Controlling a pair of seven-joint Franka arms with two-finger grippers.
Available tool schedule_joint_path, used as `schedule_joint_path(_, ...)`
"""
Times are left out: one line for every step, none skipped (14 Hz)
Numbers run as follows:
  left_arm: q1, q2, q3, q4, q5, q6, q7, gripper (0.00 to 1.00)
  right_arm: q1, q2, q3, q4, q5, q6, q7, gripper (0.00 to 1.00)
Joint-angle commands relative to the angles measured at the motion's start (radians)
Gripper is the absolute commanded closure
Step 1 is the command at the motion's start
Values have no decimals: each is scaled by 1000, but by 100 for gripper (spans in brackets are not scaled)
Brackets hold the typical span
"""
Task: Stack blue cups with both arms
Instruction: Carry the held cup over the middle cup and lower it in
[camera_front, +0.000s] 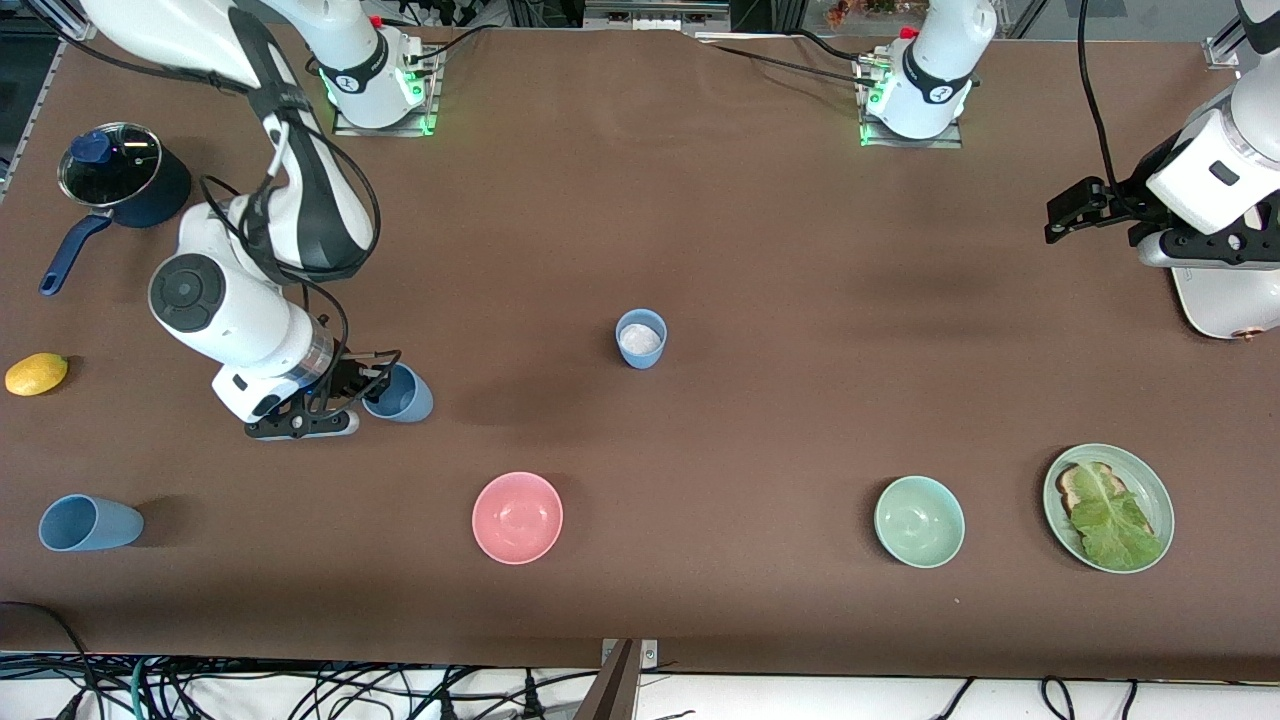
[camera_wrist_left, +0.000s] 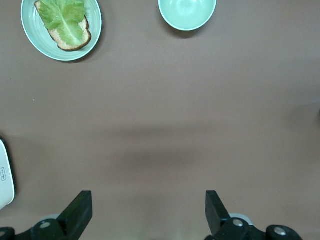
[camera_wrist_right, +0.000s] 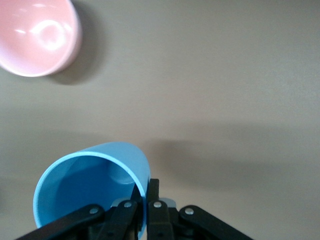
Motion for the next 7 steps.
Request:
schedule_joint_path(8, 11, -1, 29, -20, -24, 11, 0, 60, 7, 9, 126, 7, -136, 106, 100)
schedule_joint_path(8, 11, -1, 29, -20, -24, 10, 0, 99, 7, 9, 157, 1, -162, 154, 100)
schedule_joint_path(8, 11, -1, 29, -20, -24, 8, 0, 139, 7, 9, 174, -2, -182, 209, 100)
schedule_joint_path(8, 11, -1, 29, -20, -24, 8, 0, 182, 5, 7, 188, -2, -194, 270, 100)
schedule_joint_path(8, 11, -1, 27, -20, -24, 7, 0, 229, 7, 7, 200, -4, -200, 339, 100)
schedule_joint_path(7, 11, -1, 27, -20, -24, 5, 0, 269, 11, 7, 212, -12, -202, 408, 100)
schedule_joint_path(7, 11, -1, 29, -20, -29, 5, 0, 306, 17, 7, 229, -21, -202, 470, 100)
